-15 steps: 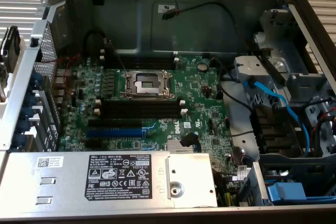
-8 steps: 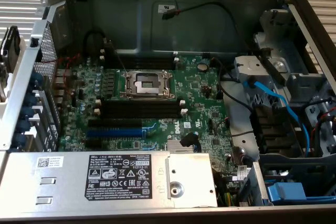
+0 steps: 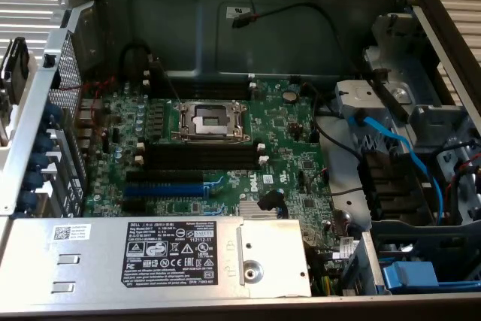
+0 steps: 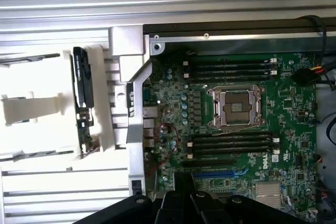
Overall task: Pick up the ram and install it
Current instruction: 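Reach for the ram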
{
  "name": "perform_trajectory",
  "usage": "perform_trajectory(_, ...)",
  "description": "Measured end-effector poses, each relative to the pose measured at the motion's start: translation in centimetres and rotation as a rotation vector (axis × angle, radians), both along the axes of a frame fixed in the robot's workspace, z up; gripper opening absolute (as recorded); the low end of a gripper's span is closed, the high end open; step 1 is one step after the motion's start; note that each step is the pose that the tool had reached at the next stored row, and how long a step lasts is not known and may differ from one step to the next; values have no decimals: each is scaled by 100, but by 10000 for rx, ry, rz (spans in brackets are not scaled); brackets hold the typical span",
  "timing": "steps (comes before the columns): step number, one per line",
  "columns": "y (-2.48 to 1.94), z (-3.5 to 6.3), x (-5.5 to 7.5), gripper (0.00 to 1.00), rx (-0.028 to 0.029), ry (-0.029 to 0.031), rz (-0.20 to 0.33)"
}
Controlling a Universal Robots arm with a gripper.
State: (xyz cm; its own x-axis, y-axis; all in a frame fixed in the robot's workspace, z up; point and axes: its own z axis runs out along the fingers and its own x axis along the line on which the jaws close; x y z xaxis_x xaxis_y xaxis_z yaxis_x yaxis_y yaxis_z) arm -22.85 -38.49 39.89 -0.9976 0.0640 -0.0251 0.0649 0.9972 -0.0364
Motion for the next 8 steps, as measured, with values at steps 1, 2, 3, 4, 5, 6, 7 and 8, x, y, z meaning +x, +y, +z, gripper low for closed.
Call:
perform_trajectory(1,1,2,-45,10,-1,1,-1)
perform_trajectory(2,1,4,-90,10,-1,1,-1)
perform_trajectory(3,2,5,-137,10,0,0,-1)
perform_trajectory(4,2,7,-180,10,-1,1,-1)
perform_trajectory(5,2,10,-229,10,-1,1,0)
perform_trajectory(6,3,12,-273,10,-1,0,-1)
perform_trajectory(7,3,16,-319,10,-1,1,-1)
perform_trajectory(8,3,20,-364,10,-1,1,-1)
